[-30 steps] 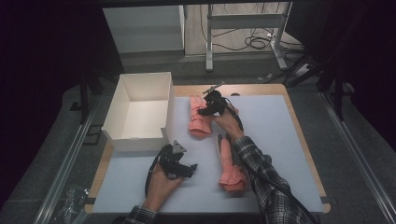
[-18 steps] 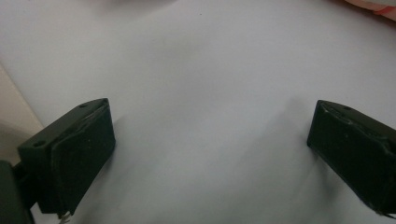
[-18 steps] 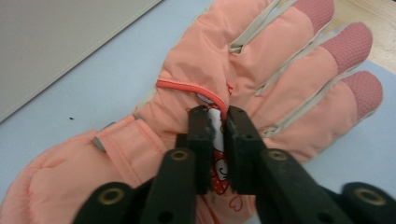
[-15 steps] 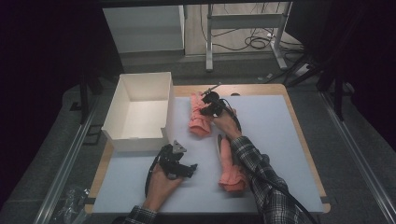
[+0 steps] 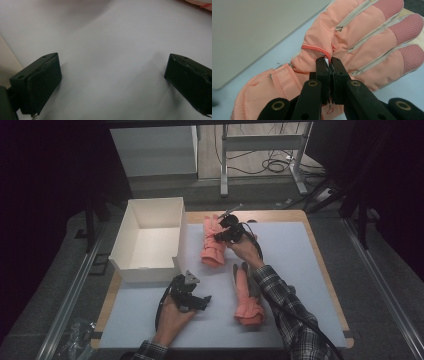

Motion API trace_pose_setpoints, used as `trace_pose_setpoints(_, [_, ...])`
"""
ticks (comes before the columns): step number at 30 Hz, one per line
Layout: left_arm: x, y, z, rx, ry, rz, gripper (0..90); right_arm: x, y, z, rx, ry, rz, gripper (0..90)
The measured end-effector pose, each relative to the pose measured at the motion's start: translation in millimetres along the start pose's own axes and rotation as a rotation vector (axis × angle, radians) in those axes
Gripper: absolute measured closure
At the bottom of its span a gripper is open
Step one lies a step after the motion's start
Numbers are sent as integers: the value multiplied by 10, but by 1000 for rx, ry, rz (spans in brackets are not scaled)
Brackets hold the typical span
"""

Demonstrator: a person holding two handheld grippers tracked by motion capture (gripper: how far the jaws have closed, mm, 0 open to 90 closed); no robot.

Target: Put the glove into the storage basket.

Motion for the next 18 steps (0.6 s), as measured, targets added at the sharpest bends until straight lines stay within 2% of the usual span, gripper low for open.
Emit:
trace_pose_setpoints(2, [-1,-2,-1,2,-1,1,9,101,61,-32,12,-2,-10,860])
trace_pose_setpoints(9, [0,0,0,1,0,0,9,322,180,-50,7,-21,-50,860])
trace_pose_setpoints(13, [-2,0,0,1,-1,1,9,422,233,-40,17,-26,-57,859])
trace_pose_setpoints(18, [-1,3,-1,-4,-1,-1,9,662,355,3,30,-37,-74,859])
Point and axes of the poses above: each handheld gripper's, and its own axes: x roughly backward along the jaws, z roughly out of its underside, y roughly to its left, the point moved 9 cm from there along -x, roughly forward along the jaws, and after that the axes turned 8 degrees about x, right-handed, at the moved point
